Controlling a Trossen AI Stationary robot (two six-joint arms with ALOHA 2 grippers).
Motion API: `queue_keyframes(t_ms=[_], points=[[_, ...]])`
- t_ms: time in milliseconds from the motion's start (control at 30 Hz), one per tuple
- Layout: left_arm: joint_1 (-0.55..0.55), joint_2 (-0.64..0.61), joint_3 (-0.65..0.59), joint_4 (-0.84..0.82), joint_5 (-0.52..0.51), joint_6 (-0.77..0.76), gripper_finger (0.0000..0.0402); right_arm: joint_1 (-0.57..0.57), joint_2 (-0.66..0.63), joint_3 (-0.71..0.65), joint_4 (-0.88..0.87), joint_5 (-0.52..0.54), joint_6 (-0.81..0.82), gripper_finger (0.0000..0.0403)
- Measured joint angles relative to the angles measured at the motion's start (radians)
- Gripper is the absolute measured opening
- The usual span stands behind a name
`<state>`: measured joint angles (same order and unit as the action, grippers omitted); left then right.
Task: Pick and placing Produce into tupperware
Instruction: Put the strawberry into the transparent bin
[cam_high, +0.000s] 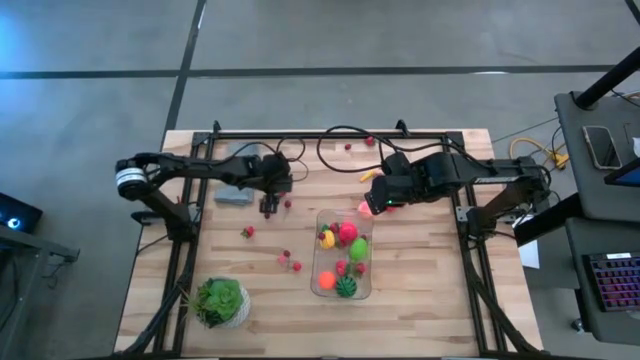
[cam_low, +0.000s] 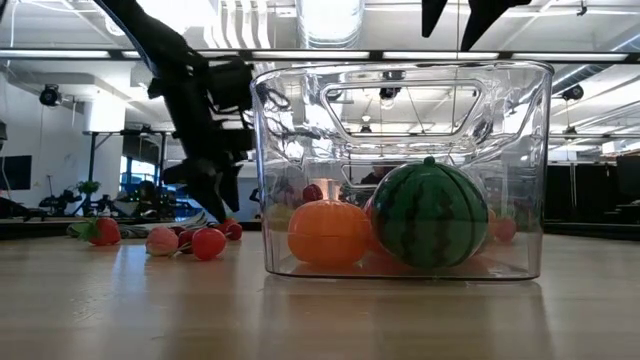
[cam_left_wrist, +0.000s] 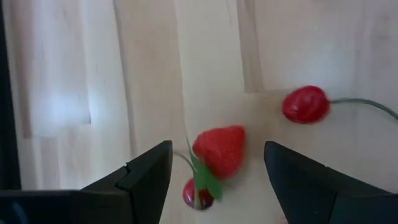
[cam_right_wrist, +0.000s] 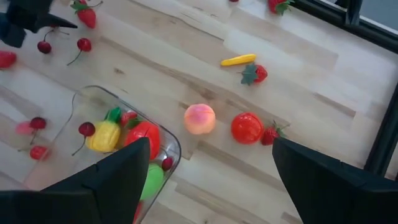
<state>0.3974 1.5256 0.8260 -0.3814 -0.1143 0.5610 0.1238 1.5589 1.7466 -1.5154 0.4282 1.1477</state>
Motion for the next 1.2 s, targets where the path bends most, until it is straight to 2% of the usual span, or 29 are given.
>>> queue_keyframes(t_ms=[167,400,600,833,1200], points=[[0.002,0.068,0.043,-0.002,-0.001,0.001,0.0239,0.0,0.0,0.0,0.0,-0.001,0.003,0.0331],[0.026,0.089,0.07,-0.034,-0.002,0.008,0.0237,0.0,0.0,0.0,0.0,-0.008,0.019,0.0329],[0.046,0.089,0.067,-0.121,0.029,0.058,0.0193,0.0,0.0,0.0,0.0,-0.01,0.016,0.0327],[0.046,0.091,0.067,-0.085,0.03,0.058,0.0135,0.0,0.0,0.0,0.001,-0.009,0.01,0.0327],[0.046,0.091,0.063,-0.06,0.031,0.057,0.0127,0.0,0.0,0.0,0.002,-0.009,0.031,0.0327]])
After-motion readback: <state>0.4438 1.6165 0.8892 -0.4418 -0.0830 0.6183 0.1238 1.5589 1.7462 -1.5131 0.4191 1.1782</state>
